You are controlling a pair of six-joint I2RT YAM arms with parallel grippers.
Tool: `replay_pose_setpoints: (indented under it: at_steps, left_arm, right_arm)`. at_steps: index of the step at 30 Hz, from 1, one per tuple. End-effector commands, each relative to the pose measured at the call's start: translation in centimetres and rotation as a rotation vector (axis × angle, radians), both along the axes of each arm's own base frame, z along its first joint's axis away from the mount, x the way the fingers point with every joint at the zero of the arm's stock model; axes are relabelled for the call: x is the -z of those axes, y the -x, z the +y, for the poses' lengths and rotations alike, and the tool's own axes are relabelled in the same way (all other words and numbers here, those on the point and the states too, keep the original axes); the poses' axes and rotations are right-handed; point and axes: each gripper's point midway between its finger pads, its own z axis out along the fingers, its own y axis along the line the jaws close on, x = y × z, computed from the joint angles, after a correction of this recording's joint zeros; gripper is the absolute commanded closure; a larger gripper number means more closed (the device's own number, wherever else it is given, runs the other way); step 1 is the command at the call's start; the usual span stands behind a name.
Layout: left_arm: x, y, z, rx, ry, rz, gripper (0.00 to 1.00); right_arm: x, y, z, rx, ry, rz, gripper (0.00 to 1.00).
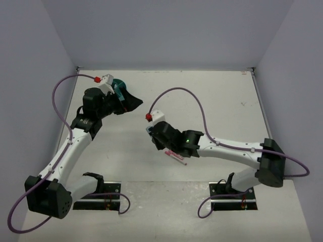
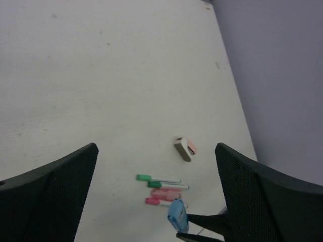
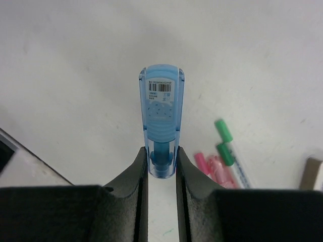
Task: Sort the stationery into containers
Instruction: Pick up the stationery from the center of the board.
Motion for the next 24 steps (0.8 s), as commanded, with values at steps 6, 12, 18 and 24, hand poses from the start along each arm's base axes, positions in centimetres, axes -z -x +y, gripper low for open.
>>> replay_pose_setpoints:
  at_steps: [6, 12, 18, 24]
  left_arm:
    - [-2.7, 3.4, -9.0, 0.433, 0.273, -0.011, 0.10]
    - [-2.7, 3.8, -10.6, 0.486, 0.288, 0.002, 0.29]
    - [-2.5, 4.1, -11.8, 0.525, 0.297, 0.009, 0.60]
    - [-2.5, 4.5, -12.4, 0.550, 0.298, 0.005, 0.77]
  right_arm:
    - [-8.2, -4.4, -1.9, 0.073, -0.177, -0.220, 1.00]
    - [-9.3, -4.7, -3.2, 0.097, -0.196, -0.242, 1.00]
    - [-10.0, -5.1, -3.8, 0.105, -0.202, -0.259, 1.00]
    - [-10.0, -5.4, -3.9, 0.104, -0.200, -0.257, 1.00]
